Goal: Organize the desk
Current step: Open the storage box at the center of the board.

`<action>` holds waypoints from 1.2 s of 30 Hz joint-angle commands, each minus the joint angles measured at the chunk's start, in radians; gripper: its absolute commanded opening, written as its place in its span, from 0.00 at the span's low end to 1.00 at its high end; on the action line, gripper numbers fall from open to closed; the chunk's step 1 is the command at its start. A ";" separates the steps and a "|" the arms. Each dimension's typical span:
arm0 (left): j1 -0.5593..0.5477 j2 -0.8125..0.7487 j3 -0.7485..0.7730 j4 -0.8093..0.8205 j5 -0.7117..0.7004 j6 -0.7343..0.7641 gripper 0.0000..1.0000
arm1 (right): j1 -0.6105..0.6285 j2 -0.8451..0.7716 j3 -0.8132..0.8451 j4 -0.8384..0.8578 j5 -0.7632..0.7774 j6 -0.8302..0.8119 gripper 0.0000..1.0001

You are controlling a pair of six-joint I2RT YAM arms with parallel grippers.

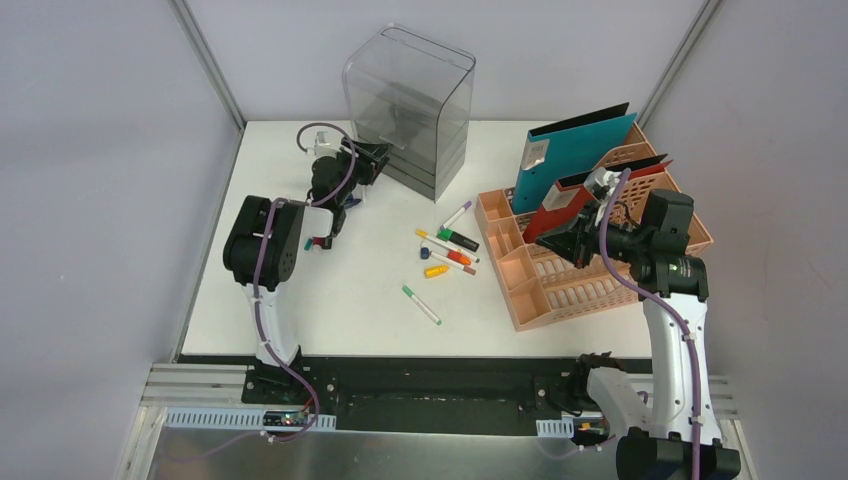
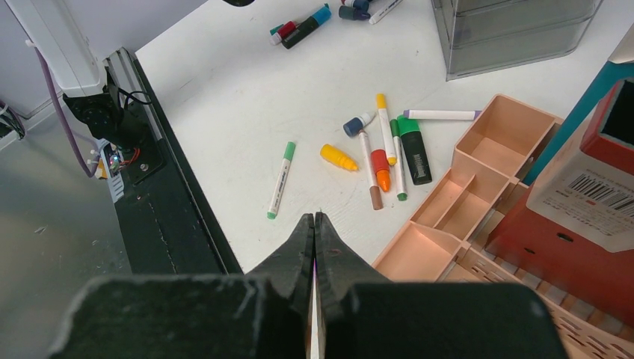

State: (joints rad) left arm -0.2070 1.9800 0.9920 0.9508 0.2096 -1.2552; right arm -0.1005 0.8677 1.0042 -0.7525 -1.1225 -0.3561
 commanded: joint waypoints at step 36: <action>0.012 -0.066 -0.026 0.150 0.122 -0.176 0.00 | 0.000 0.022 -0.032 0.093 -0.055 0.036 0.00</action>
State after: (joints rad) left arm -0.1886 2.0071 1.0077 1.0607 0.3138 -1.4452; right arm -0.1005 0.8803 0.9844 -0.7204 -1.1366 -0.3367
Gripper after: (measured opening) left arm 0.022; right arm 0.004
